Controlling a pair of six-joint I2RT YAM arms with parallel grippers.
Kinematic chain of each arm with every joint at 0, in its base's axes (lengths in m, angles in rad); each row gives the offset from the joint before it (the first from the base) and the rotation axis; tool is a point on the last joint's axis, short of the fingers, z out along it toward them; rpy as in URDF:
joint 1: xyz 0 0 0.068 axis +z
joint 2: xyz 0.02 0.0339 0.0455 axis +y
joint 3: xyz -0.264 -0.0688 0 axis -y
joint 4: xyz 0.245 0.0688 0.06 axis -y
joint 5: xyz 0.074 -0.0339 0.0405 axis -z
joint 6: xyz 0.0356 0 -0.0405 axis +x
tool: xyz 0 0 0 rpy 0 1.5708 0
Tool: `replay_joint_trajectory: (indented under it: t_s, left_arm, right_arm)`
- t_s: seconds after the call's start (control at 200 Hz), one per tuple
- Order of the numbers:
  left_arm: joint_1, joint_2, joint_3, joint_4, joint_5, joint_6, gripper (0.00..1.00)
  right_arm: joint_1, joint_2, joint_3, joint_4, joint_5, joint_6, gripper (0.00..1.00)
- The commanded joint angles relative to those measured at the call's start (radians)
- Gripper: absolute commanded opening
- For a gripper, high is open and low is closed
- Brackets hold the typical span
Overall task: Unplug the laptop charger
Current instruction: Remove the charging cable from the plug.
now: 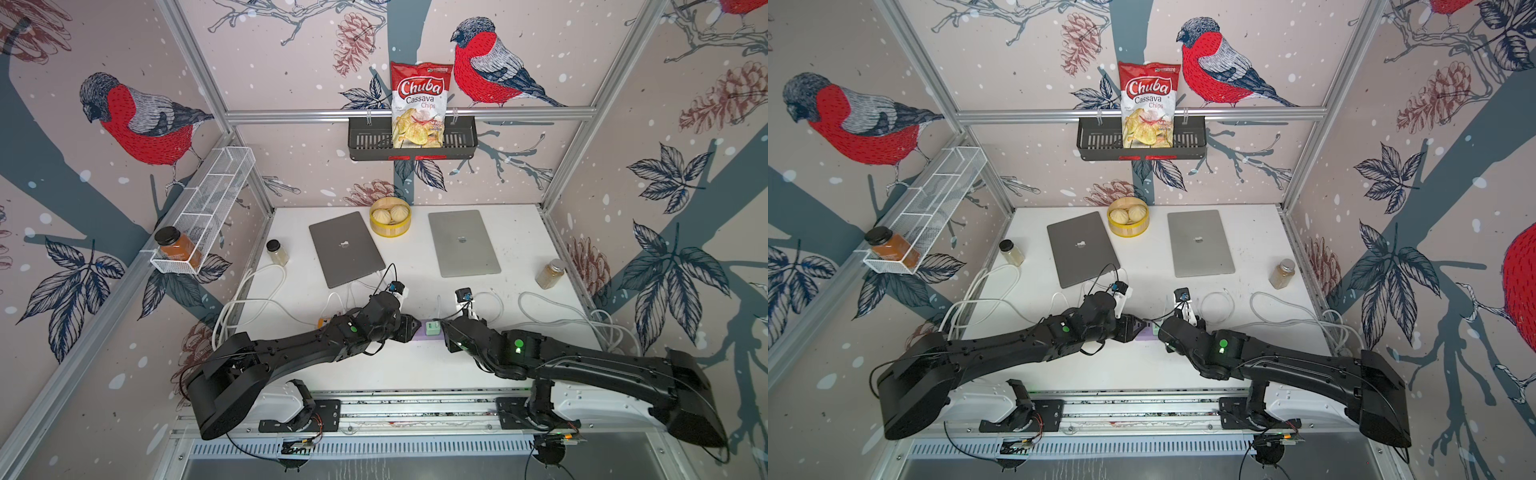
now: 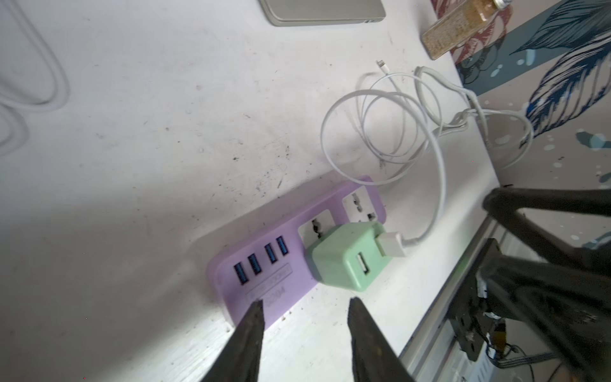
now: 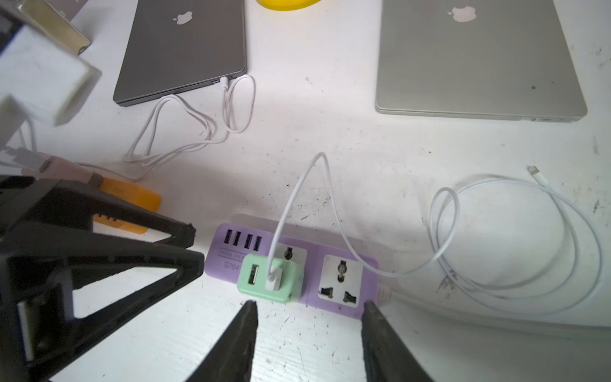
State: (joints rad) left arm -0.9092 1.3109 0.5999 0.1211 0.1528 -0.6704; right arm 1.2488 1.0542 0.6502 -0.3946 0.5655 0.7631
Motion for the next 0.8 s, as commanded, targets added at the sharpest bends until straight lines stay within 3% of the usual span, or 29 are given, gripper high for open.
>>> replay_joint_trajectory:
  t_s: [0.0,0.795]
  left_arm:
    - [-0.002,-0.003,-0.003,0.122,0.062,-0.036,0.43]
    - [-0.002,0.124,-0.024,0.238,0.096,-0.099,0.43]
  right_arm:
    - [0.04,0.025,0.002,0.03,0.106,0.075,0.5]
    - [0.052,0.171,-0.017,0.167,0.094,0.058,0.31]
